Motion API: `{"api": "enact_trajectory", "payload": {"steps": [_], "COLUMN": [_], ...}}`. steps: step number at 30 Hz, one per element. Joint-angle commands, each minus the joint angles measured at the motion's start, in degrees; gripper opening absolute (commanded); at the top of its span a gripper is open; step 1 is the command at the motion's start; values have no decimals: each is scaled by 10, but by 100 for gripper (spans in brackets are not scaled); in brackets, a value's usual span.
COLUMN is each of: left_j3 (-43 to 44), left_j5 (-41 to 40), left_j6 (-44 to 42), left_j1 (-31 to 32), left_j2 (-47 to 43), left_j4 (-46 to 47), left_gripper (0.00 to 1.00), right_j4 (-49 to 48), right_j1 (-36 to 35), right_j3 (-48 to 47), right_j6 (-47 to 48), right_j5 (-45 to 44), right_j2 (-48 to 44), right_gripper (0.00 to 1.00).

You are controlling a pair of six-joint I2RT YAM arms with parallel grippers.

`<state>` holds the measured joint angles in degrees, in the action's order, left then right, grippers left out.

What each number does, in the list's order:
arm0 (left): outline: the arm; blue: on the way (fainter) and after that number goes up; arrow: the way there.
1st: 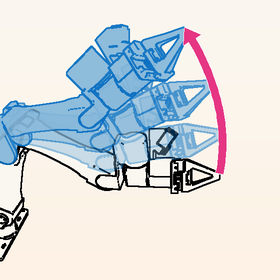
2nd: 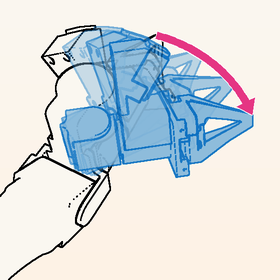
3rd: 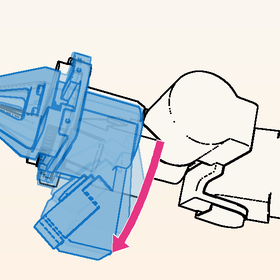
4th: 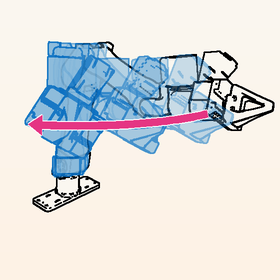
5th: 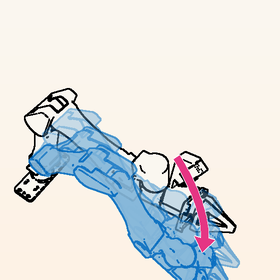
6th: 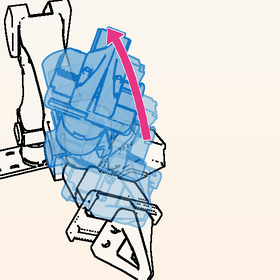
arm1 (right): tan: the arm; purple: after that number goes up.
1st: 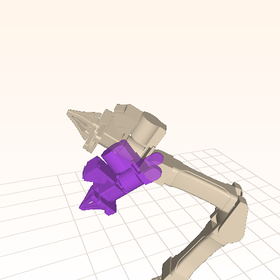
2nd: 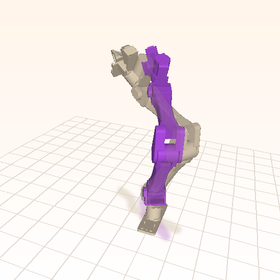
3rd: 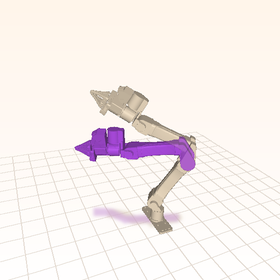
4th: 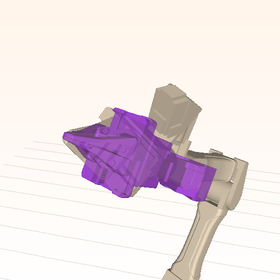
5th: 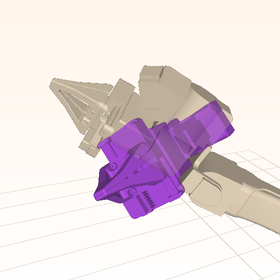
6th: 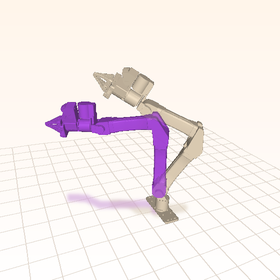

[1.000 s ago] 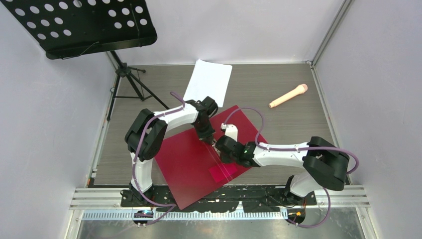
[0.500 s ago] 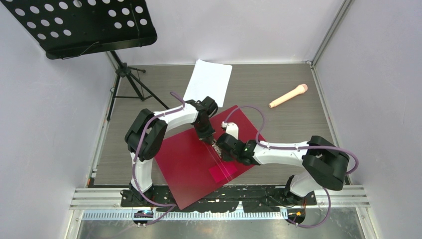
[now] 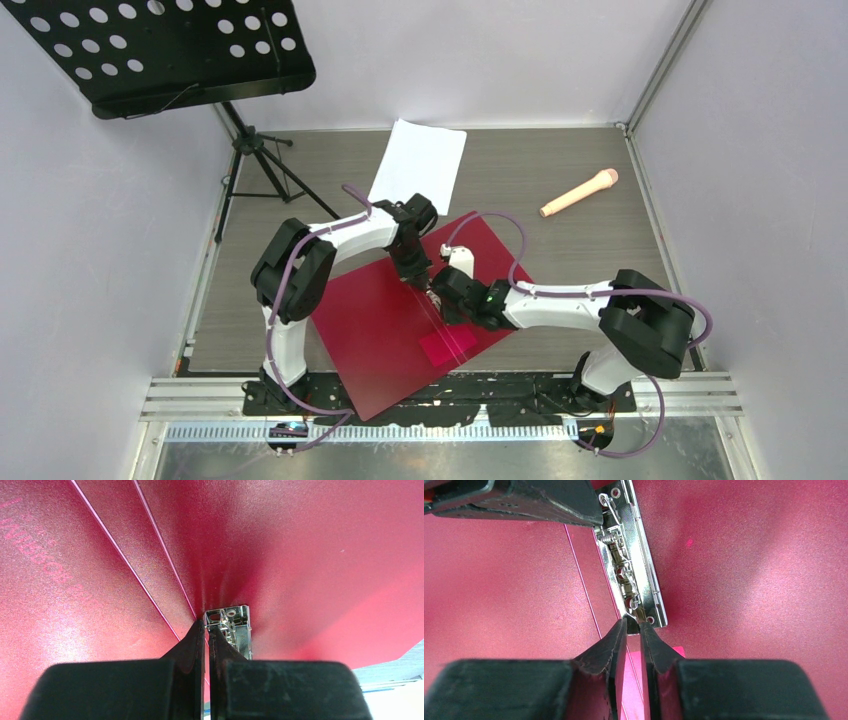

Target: Put the files into the folder

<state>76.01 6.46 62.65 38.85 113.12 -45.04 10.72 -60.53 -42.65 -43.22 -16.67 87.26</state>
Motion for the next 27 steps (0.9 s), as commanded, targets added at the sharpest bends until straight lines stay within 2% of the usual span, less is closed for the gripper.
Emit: {"api": "enact_trajectory", "payload": {"steps": [1,6,14,27], "left_j3": [-53,-53,-52,-53], "left_j5": [-99,-98,-98,-96], "left_j6": [-26,-26,-25,-24], "left_j1": [-4,-4,-5,-7], "left_j2": [72,71,71,72], "left_j4": [-77,-78,-79,-80], "left_gripper": [0,0,0,0], "right_j4": [1,20,45,146], "right_j1": [1,0,-7,-21], "right_j3": [-16,-17,-18,-51], "right_j6": [3,0,-5,-30], "right_j5": [-12,-20,-31,-96], "right_j2": [5,12,30,88], "right_gripper": [19,14,14,11]}}
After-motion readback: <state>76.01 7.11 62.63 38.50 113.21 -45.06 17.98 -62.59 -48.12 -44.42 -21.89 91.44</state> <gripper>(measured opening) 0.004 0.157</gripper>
